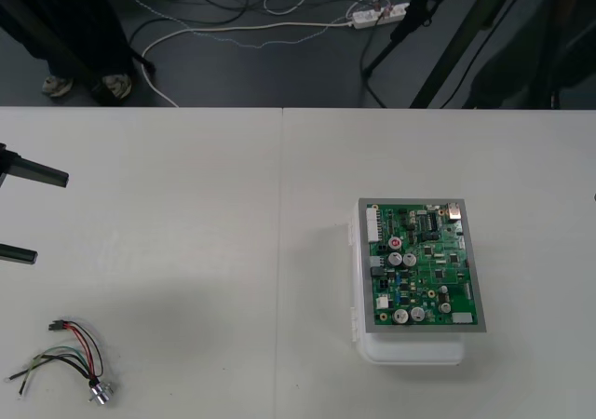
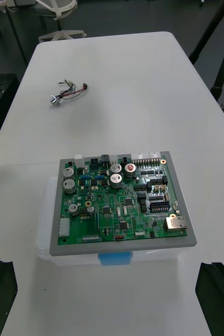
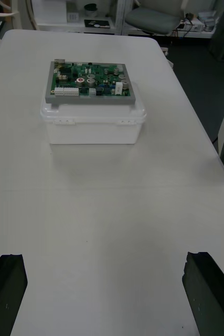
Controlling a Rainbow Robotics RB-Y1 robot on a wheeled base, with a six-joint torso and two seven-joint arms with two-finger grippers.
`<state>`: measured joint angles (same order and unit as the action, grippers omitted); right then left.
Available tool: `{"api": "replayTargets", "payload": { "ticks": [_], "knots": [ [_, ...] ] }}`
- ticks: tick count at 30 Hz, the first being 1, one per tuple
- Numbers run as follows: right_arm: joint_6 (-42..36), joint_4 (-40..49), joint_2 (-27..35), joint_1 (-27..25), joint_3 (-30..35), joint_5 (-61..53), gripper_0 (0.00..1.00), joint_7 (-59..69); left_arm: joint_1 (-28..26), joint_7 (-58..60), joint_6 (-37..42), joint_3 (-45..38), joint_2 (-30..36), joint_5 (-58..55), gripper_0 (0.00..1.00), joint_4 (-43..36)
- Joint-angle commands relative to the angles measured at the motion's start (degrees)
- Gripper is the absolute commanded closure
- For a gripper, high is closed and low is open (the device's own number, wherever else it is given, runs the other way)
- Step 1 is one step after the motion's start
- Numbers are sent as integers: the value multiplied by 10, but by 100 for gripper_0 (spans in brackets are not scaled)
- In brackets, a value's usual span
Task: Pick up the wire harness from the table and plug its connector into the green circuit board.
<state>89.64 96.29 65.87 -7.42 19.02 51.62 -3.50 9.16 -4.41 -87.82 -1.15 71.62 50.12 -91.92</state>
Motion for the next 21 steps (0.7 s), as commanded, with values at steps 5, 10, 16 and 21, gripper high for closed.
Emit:
{"api": "replayTargets", "payload": {
  "ticks": [5, 10, 16, 21],
  "knots": [
    [4, 10, 10, 4, -5, -6, 0, -7, 4, -40, -22, 1, -3, 1, 12, -10],
    [4, 10, 10, 4, -5, -6, 0, -7, 4, -40, -22, 1, -3, 1, 12, -10],
    [4, 10, 10, 4, -5, -6, 0, -7, 4, -40, -22, 1, -3, 1, 12, -10],
    [4, 10, 10, 4, -5, -6, 0, -7, 4, -40, -22, 1, -3, 1, 12, -10]
  ]
}}
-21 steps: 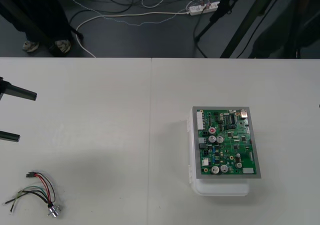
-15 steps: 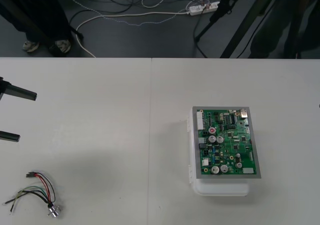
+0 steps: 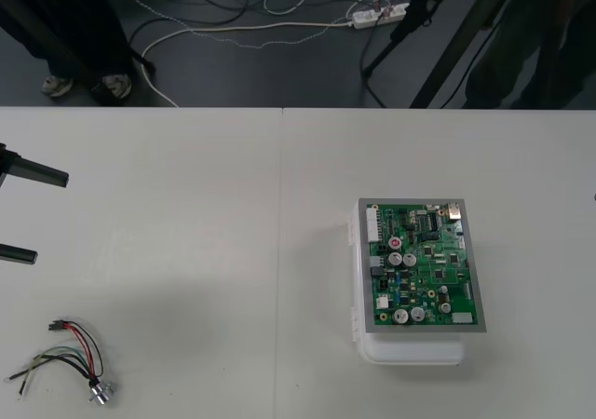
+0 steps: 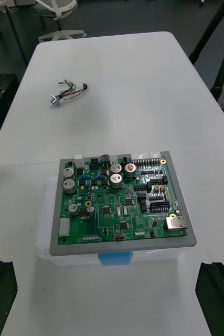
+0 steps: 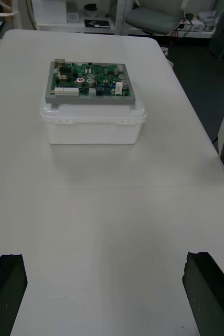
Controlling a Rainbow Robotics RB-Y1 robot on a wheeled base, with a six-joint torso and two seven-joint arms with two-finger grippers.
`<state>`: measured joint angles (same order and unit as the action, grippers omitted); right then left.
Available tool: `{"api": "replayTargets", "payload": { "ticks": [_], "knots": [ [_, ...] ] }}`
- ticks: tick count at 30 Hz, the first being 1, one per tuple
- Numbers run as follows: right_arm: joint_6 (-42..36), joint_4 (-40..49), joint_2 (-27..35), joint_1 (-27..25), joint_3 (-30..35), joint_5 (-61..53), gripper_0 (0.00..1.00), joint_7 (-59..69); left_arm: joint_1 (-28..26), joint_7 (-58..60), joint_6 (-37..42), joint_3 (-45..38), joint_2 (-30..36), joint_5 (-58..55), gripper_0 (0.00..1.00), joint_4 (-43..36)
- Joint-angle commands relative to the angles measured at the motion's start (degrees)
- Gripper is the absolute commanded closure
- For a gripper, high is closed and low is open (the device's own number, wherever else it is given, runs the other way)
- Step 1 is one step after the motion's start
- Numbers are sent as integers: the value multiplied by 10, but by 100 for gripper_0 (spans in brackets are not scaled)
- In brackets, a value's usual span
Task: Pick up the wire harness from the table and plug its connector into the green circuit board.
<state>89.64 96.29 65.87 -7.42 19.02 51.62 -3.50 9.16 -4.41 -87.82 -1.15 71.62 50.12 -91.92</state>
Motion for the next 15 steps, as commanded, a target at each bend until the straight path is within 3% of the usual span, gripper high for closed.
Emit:
{"api": "replayTargets", "payload": {
  "ticks": [1, 15],
  "knots": [
    [4, 10, 10, 4, -5, -6, 0, -7, 4, -40, -22, 1, -3, 1, 13, -10],
    [4, 10, 10, 4, -5, -6, 0, -7, 4, -40, -22, 1, -3, 1, 12, -10]
  ]
}}
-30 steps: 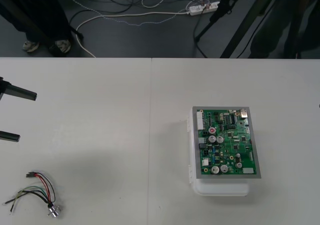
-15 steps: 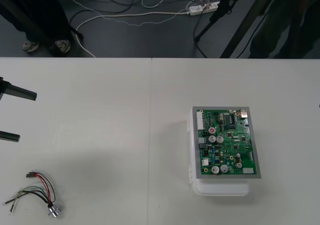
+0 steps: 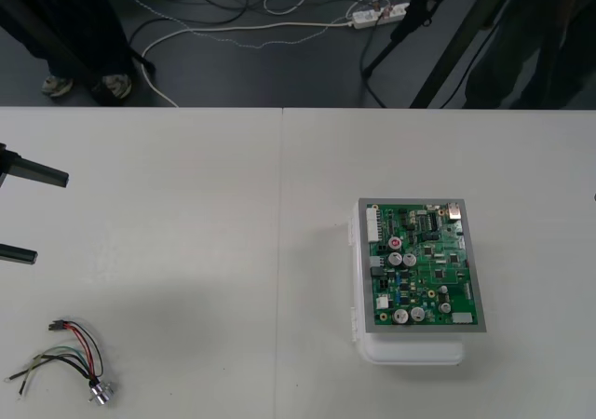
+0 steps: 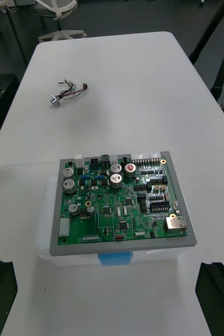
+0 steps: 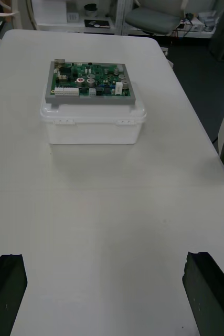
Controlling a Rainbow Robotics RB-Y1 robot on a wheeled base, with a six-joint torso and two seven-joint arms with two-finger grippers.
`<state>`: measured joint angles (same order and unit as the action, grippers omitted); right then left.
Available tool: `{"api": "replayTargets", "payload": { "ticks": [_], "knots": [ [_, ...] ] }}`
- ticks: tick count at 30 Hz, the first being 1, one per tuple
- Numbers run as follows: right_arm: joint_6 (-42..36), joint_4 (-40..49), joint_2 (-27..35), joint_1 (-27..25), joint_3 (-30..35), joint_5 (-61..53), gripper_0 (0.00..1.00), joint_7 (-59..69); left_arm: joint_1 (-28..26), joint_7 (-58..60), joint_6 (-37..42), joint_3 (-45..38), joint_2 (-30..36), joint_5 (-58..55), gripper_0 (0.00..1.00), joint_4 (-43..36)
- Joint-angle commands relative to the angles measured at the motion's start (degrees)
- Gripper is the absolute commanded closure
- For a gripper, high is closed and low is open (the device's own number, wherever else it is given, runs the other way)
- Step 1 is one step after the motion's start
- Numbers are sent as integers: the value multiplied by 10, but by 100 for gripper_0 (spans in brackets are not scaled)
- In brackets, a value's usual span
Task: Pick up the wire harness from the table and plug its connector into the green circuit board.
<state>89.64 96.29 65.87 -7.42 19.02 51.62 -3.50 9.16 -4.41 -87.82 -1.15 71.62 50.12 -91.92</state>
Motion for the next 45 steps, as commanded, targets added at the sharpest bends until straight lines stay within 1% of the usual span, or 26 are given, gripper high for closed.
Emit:
{"api": "replayTargets", "payload": {
  "ticks": [1, 17, 18, 20, 24, 29, 30, 32, 42, 45],
  "knots": [
    [4, 10, 10, 4, -5, -6, 0, -7, 4, -40, -22, 1, -3, 1, 12, -10],
    [4, 10, 10, 4, -5, -6, 0, -7, 4, -40, -22, 1, -3, 1, 12, -10],
    [4, 10, 10, 4, -5, -6, 0, -7, -12, -40, -22, 17, -14, 9, 12, -1],
    [4, 10, 10, 4, -5, -6, 0, -7, -13, -40, -22, 16, -14, 13, 13, 1],
    [4, 10, 10, 4, -5, -6, 0, -7, -3, -43, -22, 12, -10, 19, 12, 1],
    [4, 10, 10, 4, -5, -6, 0, -7, -2, -47, -22, 12, -10, 17, 12, 1],
    [4, 10, -21, -17, -31, 1, 0, -8, 0, -51, -22, 12, -10, 17, 12, -1],
    [4, 9, -29, -20, -36, 3, 0, -8, 2, -54, -22, 12, -10, 19, 12, -5],
    [4, 23, -30, -22, -38, 13, 0, -13, 0, -72, -22, 12, 9, 61, 12, -76],
    [4, 23, -30, -22, -38, -11, 0, -23, 0, -75, -22, 12, 12, 88, 12, -106]
  ]
}}
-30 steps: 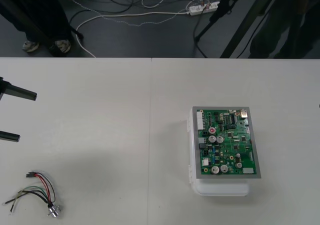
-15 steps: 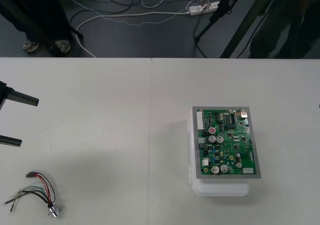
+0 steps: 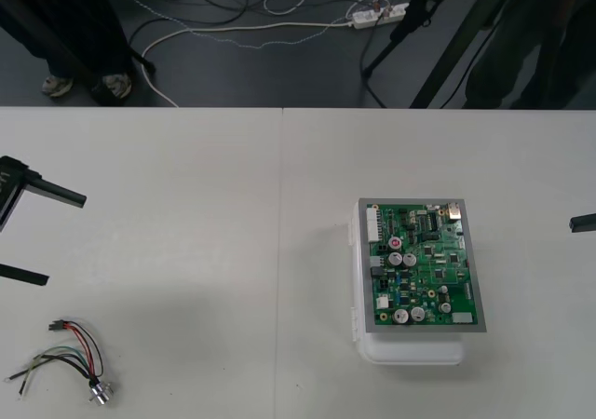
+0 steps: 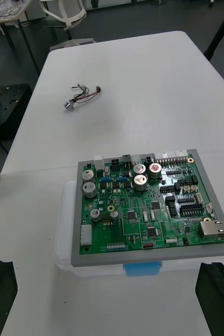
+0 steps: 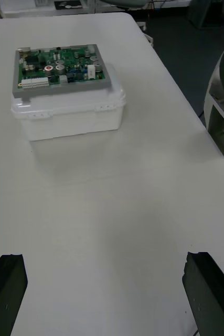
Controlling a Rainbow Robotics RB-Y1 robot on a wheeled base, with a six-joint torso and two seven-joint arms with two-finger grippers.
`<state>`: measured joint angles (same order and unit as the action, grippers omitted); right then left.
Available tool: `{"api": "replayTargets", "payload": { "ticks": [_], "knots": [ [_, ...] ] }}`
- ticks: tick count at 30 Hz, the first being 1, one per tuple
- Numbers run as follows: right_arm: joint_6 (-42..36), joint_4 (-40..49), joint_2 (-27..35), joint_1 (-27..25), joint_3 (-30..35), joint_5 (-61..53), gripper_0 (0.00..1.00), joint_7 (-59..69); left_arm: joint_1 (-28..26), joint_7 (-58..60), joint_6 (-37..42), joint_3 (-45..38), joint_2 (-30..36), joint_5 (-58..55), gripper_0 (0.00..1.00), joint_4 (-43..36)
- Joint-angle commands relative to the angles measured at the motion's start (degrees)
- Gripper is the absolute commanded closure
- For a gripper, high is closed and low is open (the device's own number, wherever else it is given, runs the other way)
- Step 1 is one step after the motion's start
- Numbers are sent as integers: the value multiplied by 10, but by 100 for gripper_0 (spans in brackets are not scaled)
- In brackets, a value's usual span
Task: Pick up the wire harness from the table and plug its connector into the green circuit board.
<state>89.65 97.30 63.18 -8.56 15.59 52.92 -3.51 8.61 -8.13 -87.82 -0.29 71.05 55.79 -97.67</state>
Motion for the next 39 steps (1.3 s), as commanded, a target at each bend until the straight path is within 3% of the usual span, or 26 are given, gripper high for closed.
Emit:
{"api": "replayTargets", "payload": {
  "ticks": [1, 15, 22, 32, 39],
  "knots": [
    [3, 11, -3, -10, -4, -34, 0, -26, 4, -40, -22, 3, 19, 43, 12, -61],
    [3, -36, -12, -15, -4, -121, 0, -67, -17, -60, -22, 3, 48, 197, 12, -246],
    [3, -79, -12, -1, -3, -151, 0, -79, -69, -60, -22, 5, 66, 339, 12, -385],
    [3, -149, -13, 36, -4, -154, 0, -80, -81, -70, 6, 129, 82, 531, 12, -479],
    [3, -177, -15, 66, -7, -131, 0, -84, -63, -130, 5, 228, 69, 660, 13, -496]
  ]
}}
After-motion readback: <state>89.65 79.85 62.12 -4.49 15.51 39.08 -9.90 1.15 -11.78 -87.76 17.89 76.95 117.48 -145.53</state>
